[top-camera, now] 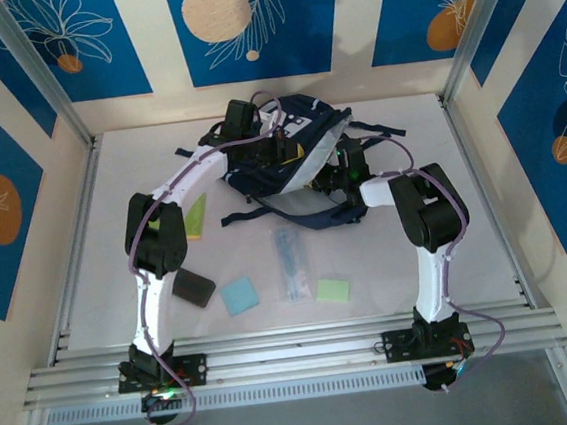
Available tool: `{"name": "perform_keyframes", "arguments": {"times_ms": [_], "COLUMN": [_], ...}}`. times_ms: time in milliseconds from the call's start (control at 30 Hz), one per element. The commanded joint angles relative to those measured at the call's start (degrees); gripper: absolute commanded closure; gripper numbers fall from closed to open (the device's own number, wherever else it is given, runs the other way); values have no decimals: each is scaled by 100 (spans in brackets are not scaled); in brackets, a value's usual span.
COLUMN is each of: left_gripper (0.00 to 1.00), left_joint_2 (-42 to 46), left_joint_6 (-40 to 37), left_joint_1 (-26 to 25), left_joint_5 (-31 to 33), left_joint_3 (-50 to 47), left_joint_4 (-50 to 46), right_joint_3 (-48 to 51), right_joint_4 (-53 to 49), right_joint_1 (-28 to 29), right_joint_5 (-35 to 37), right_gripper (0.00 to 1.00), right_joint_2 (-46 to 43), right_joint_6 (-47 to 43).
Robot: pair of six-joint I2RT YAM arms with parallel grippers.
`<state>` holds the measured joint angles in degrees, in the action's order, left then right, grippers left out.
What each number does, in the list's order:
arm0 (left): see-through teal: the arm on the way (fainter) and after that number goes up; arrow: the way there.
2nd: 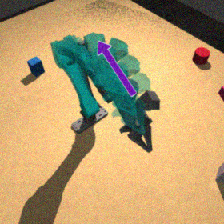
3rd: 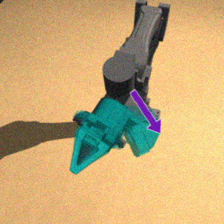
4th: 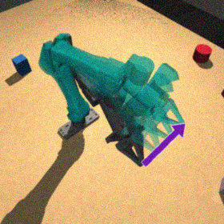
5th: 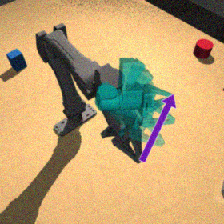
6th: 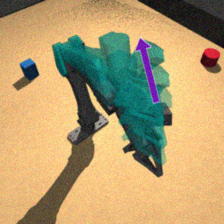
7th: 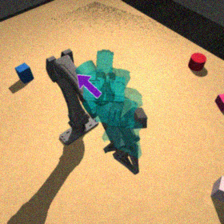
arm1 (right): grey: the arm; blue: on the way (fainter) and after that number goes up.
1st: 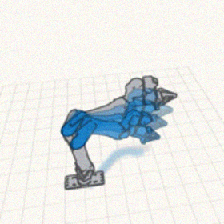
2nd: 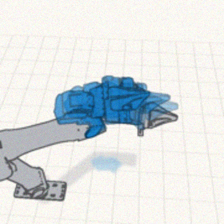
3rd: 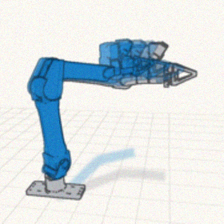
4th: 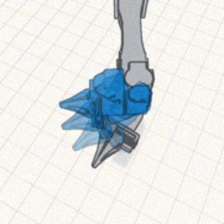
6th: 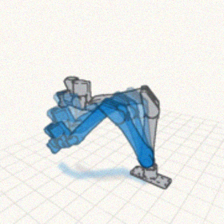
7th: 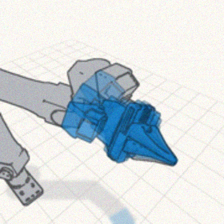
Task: Pack the student bag
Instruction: Place the book in the student bag, then close the student bag at the top-center of the table.
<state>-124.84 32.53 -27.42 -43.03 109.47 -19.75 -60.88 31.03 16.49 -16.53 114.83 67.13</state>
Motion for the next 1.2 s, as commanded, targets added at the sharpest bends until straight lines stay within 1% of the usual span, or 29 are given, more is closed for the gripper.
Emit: {"name": "perform_keyframes", "arguments": {"times_ms": [0,67,133,267,367,500,600,633,667,733,800,867,900,933,1067,1167], "left_gripper": [100,100,100,100,100,100,100,95,87,65,54,48,43,41,38,36], "left_joint_2": [391,374,363,338,337,396,475,510,564,757,1021,1344,1519,1708,2377,2835], "left_joint_6": [49,85,132,261,262,274,244,236,234,210,179,165,162,146,51,213], "left_joint_1": [52,52,52,44,44,36,46,44,44,44,65,128,177,246,599,905], "left_joint_5": [-203,-196,-179,-172,-89,75,211,245,274,409,603,783,885,967,1504,1968], "left_joint_3": [-37,-78,-133,-249,-352,-545,-655,-699,-749,-956,-1253,-1644,-1865,-2090,-2962,-3704], "left_joint_4": [405,464,544,746,779,806,741,705,688,657,670,736,759,777,713,805], "right_joint_3": [259,351,391,587,701,692,676,676,673,599,467,323,252,199,-78,-517], "right_joint_4": [-688,-1444,-2305,-3318,-4148,-5238,-5666,-5686,-5662,-5572,-5506,-5414,-5338,-5229,-4723,-4518], "right_joint_1": [-97,-171,-268,-546,-753,-711,-589,-533,-474,-284,-67,161,278,399,931,1280], "right_joint_5": [75,237,422,409,574,1310,1740,1796,1810,1794,1794,1803,1803,1776,1597,1398], "right_gripper": [51,42,37,35,35,35,34,34,34,34,34,34,34,34,34,35], "right_joint_2": [-752,-1189,-1602,-2280,-2887,-3788,-4408,-4585,-4706,-4846,-4794,-4618,-4496,-4360,-3652,-2974], "right_joint_6": [-313,-651,-1054,-1635,-2103,-2725,-2905,-2940,-2960,-2957,-2943,-2921,-2899,-2850,-2894,-2982]}}
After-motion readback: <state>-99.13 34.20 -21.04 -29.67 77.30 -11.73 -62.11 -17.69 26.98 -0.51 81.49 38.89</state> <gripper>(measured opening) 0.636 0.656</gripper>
